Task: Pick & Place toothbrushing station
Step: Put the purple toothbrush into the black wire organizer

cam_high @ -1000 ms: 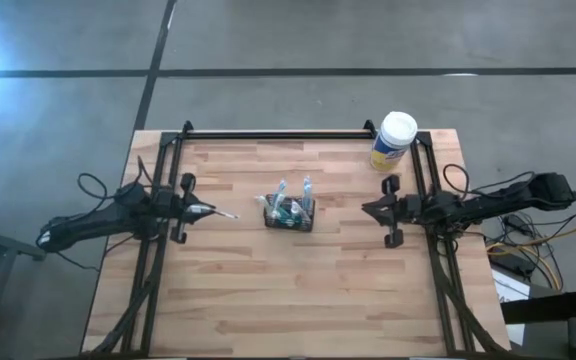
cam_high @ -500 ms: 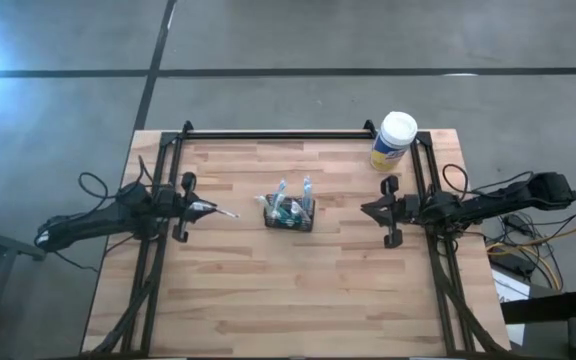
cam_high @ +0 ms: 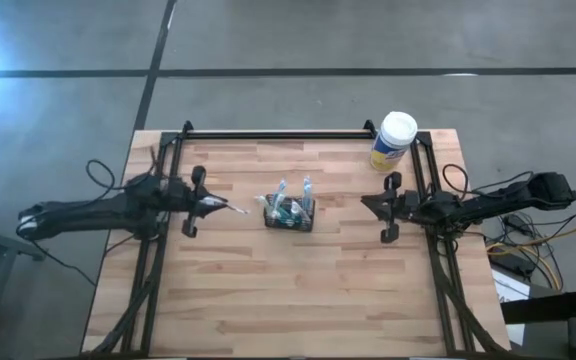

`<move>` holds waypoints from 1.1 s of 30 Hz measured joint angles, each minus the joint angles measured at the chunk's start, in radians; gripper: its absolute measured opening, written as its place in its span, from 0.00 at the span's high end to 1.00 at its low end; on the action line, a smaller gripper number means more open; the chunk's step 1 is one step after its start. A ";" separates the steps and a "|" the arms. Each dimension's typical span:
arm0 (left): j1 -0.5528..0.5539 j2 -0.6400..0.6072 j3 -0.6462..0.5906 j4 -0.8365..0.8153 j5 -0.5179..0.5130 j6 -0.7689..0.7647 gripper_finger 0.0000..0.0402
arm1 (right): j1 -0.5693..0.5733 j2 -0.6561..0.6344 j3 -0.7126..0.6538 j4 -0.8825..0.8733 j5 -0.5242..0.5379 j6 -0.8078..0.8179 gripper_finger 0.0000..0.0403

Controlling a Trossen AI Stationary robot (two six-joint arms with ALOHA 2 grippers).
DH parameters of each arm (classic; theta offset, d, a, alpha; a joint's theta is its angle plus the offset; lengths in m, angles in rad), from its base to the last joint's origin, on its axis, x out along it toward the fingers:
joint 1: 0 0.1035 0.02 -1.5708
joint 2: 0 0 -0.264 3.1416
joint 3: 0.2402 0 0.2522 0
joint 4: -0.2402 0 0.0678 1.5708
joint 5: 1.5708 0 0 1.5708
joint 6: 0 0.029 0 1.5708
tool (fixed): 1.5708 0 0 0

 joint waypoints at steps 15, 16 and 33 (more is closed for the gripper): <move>0.000 0.450 0.164 0.139 0.021 0.055 0.94 | 0.001 0.001 0.000 -0.013 0.000 -0.003 0.92; 0.000 0.472 0.182 0.136 0.041 0.059 0.94 | 0.001 0.001 0.000 -0.014 0.000 -0.002 0.92; 0.000 0.591 0.422 -0.092 0.105 0.142 0.94 | 0.001 0.015 0.000 -0.038 -0.003 0.004 0.92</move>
